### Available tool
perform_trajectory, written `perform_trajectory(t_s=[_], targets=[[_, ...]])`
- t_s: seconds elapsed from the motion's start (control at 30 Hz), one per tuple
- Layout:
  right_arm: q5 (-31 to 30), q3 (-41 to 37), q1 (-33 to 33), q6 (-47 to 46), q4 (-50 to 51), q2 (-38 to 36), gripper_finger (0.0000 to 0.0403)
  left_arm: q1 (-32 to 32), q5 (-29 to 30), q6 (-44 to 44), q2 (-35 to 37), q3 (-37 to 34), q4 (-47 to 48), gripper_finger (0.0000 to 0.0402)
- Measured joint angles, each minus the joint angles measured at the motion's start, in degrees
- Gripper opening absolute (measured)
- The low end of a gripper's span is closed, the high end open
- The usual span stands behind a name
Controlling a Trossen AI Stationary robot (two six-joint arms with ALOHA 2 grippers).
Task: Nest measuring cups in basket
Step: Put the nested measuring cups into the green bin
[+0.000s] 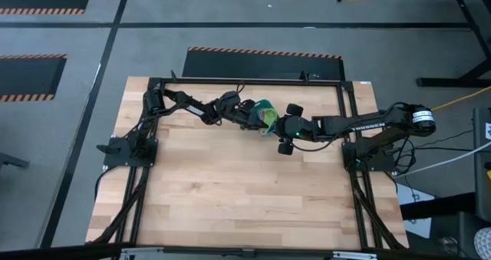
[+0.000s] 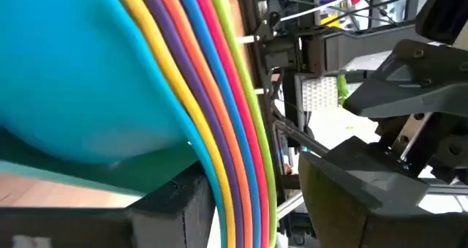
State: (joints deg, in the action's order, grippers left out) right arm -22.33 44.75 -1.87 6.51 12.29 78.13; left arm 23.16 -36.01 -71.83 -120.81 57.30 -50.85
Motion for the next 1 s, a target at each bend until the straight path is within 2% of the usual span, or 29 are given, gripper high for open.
perform_trajectory(t_s=[0.53, 1.0], targets=[[0.0, 0.0, 0.0, -0.01, 0.02, 0.0, 0.0182, 1.84, -2.46, -4.02, 0.0, 0.0, 3.07, 0.0181], [0.02, 0.0, 0.0, 0.01, 0.04, 0.0, 0.0182, 2.44, -2.29, -5.35, 0.0, 0.0, 5.45, 0.0181]])
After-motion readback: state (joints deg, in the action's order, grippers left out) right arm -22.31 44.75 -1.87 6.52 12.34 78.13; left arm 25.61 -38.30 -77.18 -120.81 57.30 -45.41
